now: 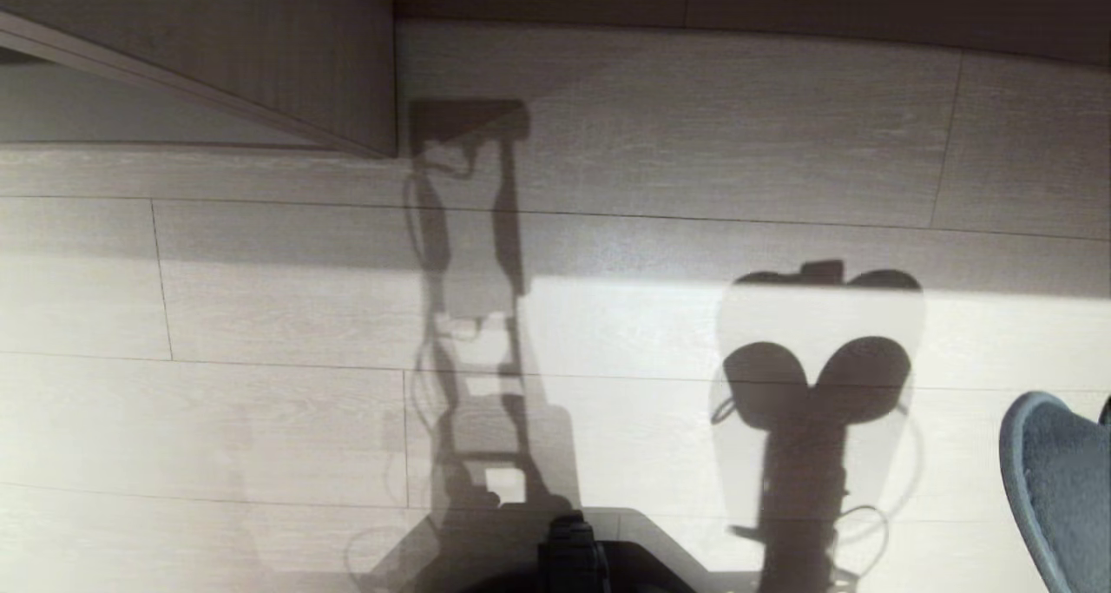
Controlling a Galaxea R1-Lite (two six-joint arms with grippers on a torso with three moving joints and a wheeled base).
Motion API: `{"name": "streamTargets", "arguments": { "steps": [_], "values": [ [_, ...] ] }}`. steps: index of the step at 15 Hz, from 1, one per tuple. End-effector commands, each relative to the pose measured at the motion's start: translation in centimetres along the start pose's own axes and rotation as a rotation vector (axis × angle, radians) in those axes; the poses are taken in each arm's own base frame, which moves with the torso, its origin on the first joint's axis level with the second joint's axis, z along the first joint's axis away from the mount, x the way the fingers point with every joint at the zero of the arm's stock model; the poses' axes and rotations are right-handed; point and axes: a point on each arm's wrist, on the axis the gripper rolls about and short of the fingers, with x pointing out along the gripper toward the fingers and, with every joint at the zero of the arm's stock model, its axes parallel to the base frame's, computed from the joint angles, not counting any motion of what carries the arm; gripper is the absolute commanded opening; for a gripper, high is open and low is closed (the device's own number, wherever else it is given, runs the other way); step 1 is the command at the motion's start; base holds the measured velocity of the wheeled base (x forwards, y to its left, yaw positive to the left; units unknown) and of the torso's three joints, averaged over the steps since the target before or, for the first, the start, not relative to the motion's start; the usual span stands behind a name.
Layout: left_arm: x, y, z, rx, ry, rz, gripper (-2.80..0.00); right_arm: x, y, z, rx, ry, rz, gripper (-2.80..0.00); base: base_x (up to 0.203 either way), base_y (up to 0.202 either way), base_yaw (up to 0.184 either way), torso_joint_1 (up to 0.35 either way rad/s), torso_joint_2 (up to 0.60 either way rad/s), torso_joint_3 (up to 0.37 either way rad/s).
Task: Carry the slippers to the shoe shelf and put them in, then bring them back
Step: Place the slippers on the floor
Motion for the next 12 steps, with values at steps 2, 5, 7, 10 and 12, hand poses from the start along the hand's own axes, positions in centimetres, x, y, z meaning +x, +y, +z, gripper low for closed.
{"name": "streamTargets", "arguments": {
  "steps": [2,5,7,10,12],
  "values": [
    [0.0,0.0,0.0,0.0,0.0,0.001,-2.8,7.9,-0.3,2.8,-0.014,0.112,0.012,-2.8,0.0,0.0,0.0,0.0,0.0,0.0],
    [0.0,0.0,0.0,0.0,-0.001,0.0,-2.8,16.5,-0.7,4.3,-0.047,0.002,0.001,-2.8,0.0,0.0,0.0,0.0,0.0,0.0],
    [0.0,0.0,0.0,0.0,0.0,0.001,-2.8,22.1,-0.8,3.4,-0.058,-0.073,-0.033,-2.8,0.0,0.0,0.0,0.0,0.0,0.0],
    [0.0,0.0,0.0,-0.002,-0.001,0.0,-2.8,27.9,-0.6,3.8,-0.026,-0.277,-0.069,-2.8,0.0,0.0,0.0,0.0,0.0,0.0],
    [0.0,0.0,0.0,-0.002,-0.001,0.001,-2.8,29.0,-0.3,5.2,0.012,-0.399,-0.074,-2.8,0.0,0.0,0.0,0.0,0.0,0.0]
  ]
}}
